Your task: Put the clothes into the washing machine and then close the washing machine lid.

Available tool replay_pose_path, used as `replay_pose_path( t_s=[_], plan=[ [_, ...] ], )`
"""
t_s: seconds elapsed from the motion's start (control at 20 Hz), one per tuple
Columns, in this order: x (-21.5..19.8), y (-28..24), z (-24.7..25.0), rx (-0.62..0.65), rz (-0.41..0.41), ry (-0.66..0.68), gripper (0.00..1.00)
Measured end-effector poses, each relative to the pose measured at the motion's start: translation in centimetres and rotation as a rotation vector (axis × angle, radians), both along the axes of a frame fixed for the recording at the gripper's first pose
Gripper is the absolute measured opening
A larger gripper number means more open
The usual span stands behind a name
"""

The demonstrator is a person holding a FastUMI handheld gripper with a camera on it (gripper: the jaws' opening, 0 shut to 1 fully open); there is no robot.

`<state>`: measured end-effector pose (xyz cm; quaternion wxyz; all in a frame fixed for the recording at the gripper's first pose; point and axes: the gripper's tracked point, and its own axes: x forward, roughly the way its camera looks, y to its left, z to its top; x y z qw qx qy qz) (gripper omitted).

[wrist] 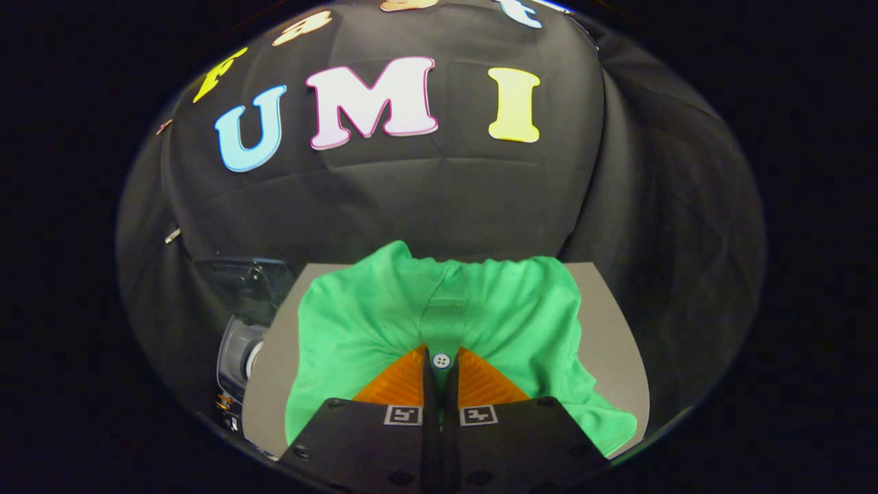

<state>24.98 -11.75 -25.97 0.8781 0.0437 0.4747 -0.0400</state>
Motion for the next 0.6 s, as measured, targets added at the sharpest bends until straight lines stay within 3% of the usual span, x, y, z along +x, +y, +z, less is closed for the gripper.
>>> replay_pose_path(
  t_s=[0.6],
  plan=[
    [3.7,5.6,19.4,0.115,0.028,-0.453,0.05]
  ],
)
